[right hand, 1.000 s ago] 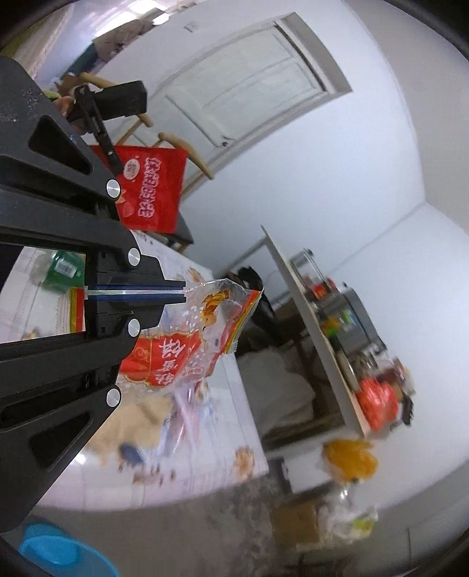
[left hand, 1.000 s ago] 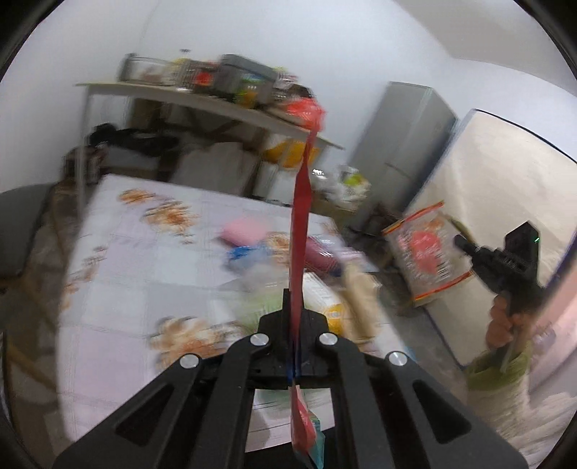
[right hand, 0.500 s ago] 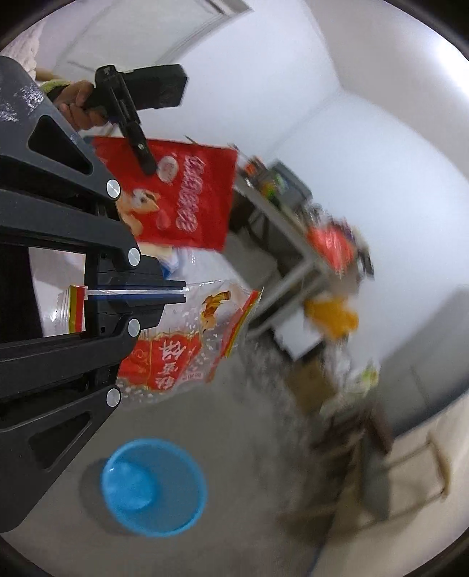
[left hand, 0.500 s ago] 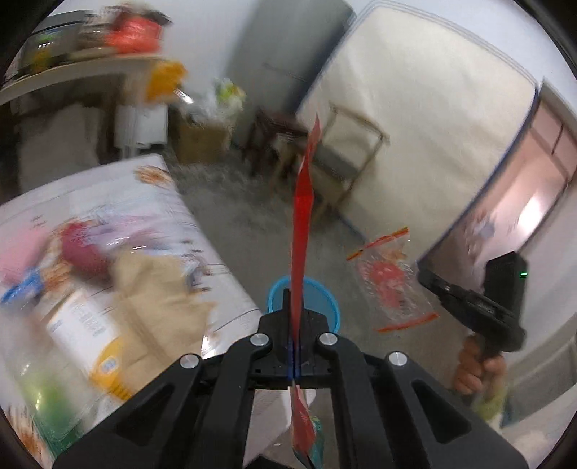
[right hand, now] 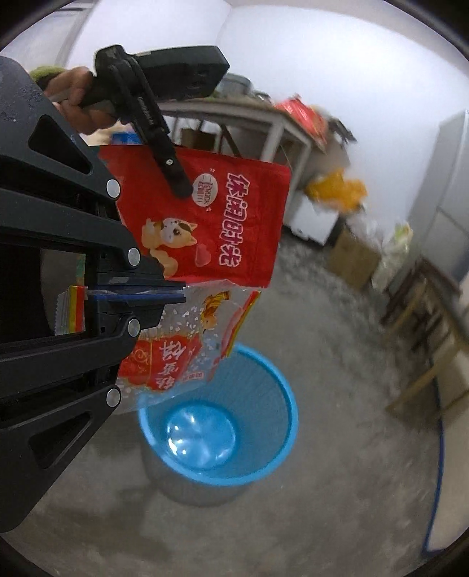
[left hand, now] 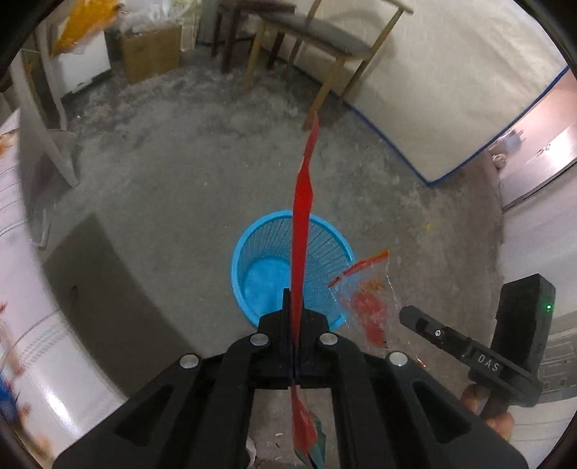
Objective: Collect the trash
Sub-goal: 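Open both tools over the blue wastebasket to drop the bags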
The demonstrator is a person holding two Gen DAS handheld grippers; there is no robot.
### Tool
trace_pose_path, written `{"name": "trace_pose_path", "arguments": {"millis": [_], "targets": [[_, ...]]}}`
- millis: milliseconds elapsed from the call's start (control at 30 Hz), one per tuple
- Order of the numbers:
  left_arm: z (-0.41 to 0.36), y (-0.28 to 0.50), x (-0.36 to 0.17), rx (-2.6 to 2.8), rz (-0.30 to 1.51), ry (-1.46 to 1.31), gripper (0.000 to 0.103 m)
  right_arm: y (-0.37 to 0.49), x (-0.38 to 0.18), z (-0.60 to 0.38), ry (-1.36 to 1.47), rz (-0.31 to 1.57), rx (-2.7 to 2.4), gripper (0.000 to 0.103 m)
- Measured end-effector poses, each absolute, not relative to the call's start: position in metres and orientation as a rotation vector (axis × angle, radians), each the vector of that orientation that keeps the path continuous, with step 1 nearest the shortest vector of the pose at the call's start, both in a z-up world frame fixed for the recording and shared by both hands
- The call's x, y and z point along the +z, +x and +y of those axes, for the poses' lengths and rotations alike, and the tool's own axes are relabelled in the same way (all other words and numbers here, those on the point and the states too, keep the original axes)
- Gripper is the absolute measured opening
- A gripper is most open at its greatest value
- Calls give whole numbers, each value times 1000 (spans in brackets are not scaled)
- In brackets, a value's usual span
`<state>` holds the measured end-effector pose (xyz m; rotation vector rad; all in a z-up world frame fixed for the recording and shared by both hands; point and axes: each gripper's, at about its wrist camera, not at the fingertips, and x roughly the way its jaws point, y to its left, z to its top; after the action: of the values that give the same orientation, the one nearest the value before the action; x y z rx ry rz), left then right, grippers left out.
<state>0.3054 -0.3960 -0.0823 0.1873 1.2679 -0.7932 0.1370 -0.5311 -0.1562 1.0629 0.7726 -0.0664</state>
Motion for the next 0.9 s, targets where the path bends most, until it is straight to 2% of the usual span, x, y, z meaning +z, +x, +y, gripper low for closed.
{"name": "trace_pose_path", "arguments": {"millis": [100, 133, 167, 200, 233, 267, 533, 767, 900], "targets": [[-424, 315, -103, -777, 1270, 209, 2, 151, -168, -547, 1081, 773, -107, 1], [-432, 321, -112, -765, 1284, 210, 6, 158, -172, -553, 1089, 773, -119, 6], [-436, 324, -119, -752, 1298, 208, 21, 161, -177, -557, 1089, 777, -134, 7], [-440, 328, -125, -734, 1312, 208, 48, 165, -181, -558, 1090, 781, -149, 18], [-441, 326, -128, -716, 1314, 213, 56, 169, -186, -561, 1103, 784, -154, 39], [-441, 328, -130, -684, 1300, 219, 60, 165, -191, -566, 1113, 783, -161, 45], [-411, 326, -111, -682, 1272, 202, 65, 136, -190, -556, 1106, 773, -201, 51], [-360, 301, -34, -783, 1166, 172, 66, 114, -161, -534, 1006, 774, -222, 58], [-304, 272, 19, -828, 1043, 155, 68, 105, -131, -508, 873, 799, -239, 73]]}}
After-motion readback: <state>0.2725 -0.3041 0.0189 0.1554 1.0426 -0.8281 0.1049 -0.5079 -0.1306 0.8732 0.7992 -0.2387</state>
